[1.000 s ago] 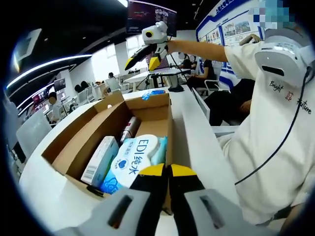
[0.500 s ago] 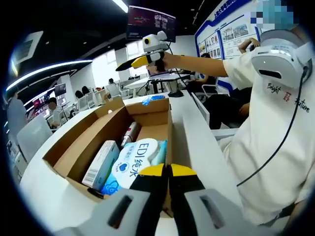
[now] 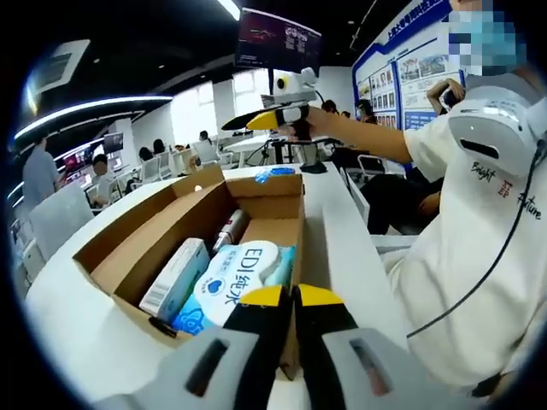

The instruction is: Operate the shoe box by opening the lid, removing the specified soft item, and placing it in the target area until the item is outside and the box remains undamaged.

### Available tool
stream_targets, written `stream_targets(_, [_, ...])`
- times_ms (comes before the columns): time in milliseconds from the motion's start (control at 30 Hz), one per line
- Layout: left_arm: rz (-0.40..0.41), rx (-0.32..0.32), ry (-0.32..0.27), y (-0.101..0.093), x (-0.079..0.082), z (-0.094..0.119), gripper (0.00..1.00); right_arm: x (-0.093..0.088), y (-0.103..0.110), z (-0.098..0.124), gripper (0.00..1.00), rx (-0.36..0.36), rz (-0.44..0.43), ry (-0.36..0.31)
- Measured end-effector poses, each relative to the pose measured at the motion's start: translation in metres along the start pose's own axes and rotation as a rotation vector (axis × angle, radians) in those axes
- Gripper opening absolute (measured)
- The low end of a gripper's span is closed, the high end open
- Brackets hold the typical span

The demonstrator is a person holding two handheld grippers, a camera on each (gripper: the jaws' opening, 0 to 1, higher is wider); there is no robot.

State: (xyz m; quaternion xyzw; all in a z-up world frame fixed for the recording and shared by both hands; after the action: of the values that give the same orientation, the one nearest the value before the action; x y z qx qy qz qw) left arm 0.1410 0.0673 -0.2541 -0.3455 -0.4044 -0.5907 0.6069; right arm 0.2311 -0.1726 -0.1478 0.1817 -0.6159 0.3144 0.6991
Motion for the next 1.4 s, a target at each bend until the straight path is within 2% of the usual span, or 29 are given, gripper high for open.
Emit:
stream_targets(67, [-0.001,0.001,-0.003,0.000,0.000,0.000,0.05,0.000,0.001,0.002,0.74,-0.006,-0.021,-0.011])
stream_targets(167, [-0.013,0.015,-0.010,-0.001,0.000,0.000,0.05,0.002,0.009,0.006,0.69,0.016,-0.041,-0.038])
stream_targets(200, [-0.065,0.036,-0.013,-0.002,-0.001,0.001,0.05,0.000,0.017,0.008,0.69,0.031,-0.066,-0.052])
stream_targets(267, [-0.084,0.043,-0.016,-0.002,-0.001,0.001,0.05,-0.001,0.020,0.008,0.69,0.031,-0.067,-0.064])
stream_targets(333, [-0.081,0.043,-0.019,0.000,0.000,0.001,0.04,0.002,0.026,0.009,0.66,0.029,-0.072,-0.105])
stream_targets(400, [-0.067,0.035,-0.027,0.001,0.000,0.002,0.03,0.004,0.030,0.011,0.58,0.025,-0.070,-0.131])
stream_targets(467, [-0.055,0.014,-0.036,0.001,0.000,0.002,0.02,0.001,0.034,0.014,0.59,0.014,-0.067,-0.137])
stream_targets(533, [-0.076,-0.010,-0.046,0.000,0.000,0.002,0.02,-0.004,0.033,0.015,0.63,-0.016,-0.072,-0.118])
stream_targets(600, [-0.090,-0.012,-0.046,-0.001,0.000,0.002,0.02,-0.004,0.029,0.018,0.59,-0.072,-0.086,-0.157])
stream_targets(633, [-0.088,-0.011,-0.045,-0.001,0.000,0.002,0.02,-0.009,0.028,0.020,0.57,-0.089,-0.090,-0.143])
stream_targets(667, [-0.087,-0.009,-0.044,0.000,0.000,0.002,0.02,-0.016,0.024,0.022,0.57,-0.125,-0.093,-0.095])
stream_targets(700, [-0.085,-0.007,-0.045,0.000,0.000,0.002,0.02,-0.019,0.023,0.023,0.58,-0.142,-0.095,-0.076])
stream_targets(733, [-0.083,-0.005,-0.048,0.000,0.000,0.002,0.02,-0.017,0.024,0.024,0.60,-0.155,-0.085,-0.094])
stream_targets(800, [-0.072,-0.005,-0.051,0.000,0.000,0.002,0.02,-0.006,0.026,0.031,0.63,-0.169,-0.136,-0.183])
stream_targets(867, [-0.081,-0.006,-0.048,0.000,0.000,0.002,0.02,-0.004,0.023,0.035,0.66,-0.201,-0.152,-0.203])
stream_targets(933, [-0.098,-0.006,-0.043,-0.001,0.000,0.002,0.02,0.001,0.019,0.046,0.63,-0.272,-0.137,-0.247])
stream_targets(1033, [-0.105,-0.003,-0.053,-0.002,0.000,0.002,0.02,-0.004,0.023,0.056,0.58,-0.302,-0.115,-0.258])
stream_targets(1100, [-0.111,-0.001,-0.055,-0.003,0.000,0.002,0.02,-0.007,0.024,0.056,0.55,-0.311,-0.119,-0.258])
stream_targets(1200, [-0.090,-0.007,-0.048,-0.002,0.001,0.001,0.02,-0.021,0.028,0.051,0.54,-0.313,-0.069,-0.171])
stream_targets(1233, [-0.077,-0.006,-0.045,-0.001,0.000,0.001,0.02,-0.021,0.030,0.050,0.52,-0.308,-0.032,-0.167])
stream_targets(1300, [-0.038,0.000,-0.042,0.000,0.000,0.002,0.02,-0.021,0.036,0.047,0.52,-0.298,-0.013,-0.162])
stream_targets(1367, [-0.045,0.005,-0.042,-0.001,0.000,0.002,0.02,-0.021,0.040,0.045,0.50,-0.270,-0.007,-0.156])
stream_targets(1400, [-0.045,0.010,-0.041,-0.001,0.000,0.002,0.02,-0.022,0.045,0.042,0.48,-0.230,-0.027,-0.134])
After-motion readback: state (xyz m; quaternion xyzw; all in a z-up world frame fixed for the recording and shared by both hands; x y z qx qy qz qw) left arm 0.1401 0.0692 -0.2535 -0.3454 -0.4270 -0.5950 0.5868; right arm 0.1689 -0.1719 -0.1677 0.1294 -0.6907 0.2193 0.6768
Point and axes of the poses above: the point that each gripper's makers call its tool centre point, and the gripper's own axes: z roughly backward along the fingers, y roughly to its left, x roughly out of its top, the point moved 2 cm from there along z, roughly backward along the fingers, and after that the axes turned 1 degree about -x, right-handed, at the moved point
